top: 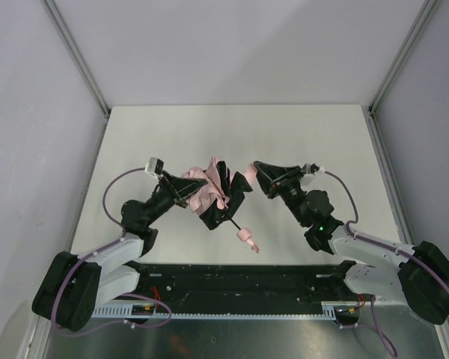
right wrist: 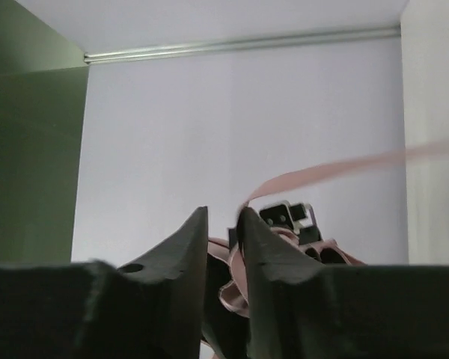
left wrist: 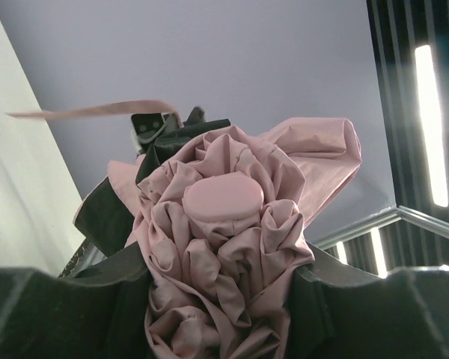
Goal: Put away the umbrella
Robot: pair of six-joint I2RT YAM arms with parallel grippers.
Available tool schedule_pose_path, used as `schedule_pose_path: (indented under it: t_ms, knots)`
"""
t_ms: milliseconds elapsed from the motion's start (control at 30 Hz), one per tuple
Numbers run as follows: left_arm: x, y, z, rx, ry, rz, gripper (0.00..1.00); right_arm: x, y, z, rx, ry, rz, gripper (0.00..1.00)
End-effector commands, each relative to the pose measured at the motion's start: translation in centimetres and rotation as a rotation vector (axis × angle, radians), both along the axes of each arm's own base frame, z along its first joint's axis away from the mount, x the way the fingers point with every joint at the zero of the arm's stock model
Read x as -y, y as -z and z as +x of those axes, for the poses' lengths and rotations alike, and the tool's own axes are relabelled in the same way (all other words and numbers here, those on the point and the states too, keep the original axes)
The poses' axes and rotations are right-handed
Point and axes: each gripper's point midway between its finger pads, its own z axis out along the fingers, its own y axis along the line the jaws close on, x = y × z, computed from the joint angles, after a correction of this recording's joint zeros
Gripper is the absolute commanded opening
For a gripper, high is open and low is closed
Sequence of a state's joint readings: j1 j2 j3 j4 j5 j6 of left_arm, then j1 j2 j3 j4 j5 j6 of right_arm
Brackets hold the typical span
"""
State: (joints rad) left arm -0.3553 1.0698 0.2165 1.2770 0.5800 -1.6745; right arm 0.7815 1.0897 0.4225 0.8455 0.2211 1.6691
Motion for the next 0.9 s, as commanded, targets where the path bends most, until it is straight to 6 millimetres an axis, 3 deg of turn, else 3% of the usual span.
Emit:
schedule_pose_path:
  t_ms: [0,33,100,267,367,633,867]
  knots:
    - [-1.3,-5.2,-3.4,0.269,0.001,-0.121,0.0,1.7,-2.9,0.6,0.152,0.067,0.019,0.17]
    - [-1.3,-5.1,-3.4,0.266,0.001,-0.118,0.0,1.7,-3.1,0.7,0.17,0.065,0.015,0.08]
    - [-1.3,-4.7,-3.1,0.254,-0.005,-0.116,0.0,1.7,-3.2,0.7,0.192,0.051,0.013,0.02]
    - [-1.1,-4.0,-2.5,0.243,-0.024,-0.096,0.0,1.9,-3.5,0.8,0.276,0.046,-0.011,0.0]
    - [-0.4,-2.1,-1.4,0.181,-0.016,-0.035,0.0,1.9,-1.7,2.1,0.259,0.018,-0.108,0.0]
    - [1.1,6.7,2.5,0.017,-0.092,0.317,0.0,-0.7,2.3,6.7,0.313,-0.177,-0.225,0.0]
    - [0.0,16.2,5.6,-0.219,-0.172,0.609,0.0,-2.8,6.9,9.3,0.342,-0.241,-0.259,0.0]
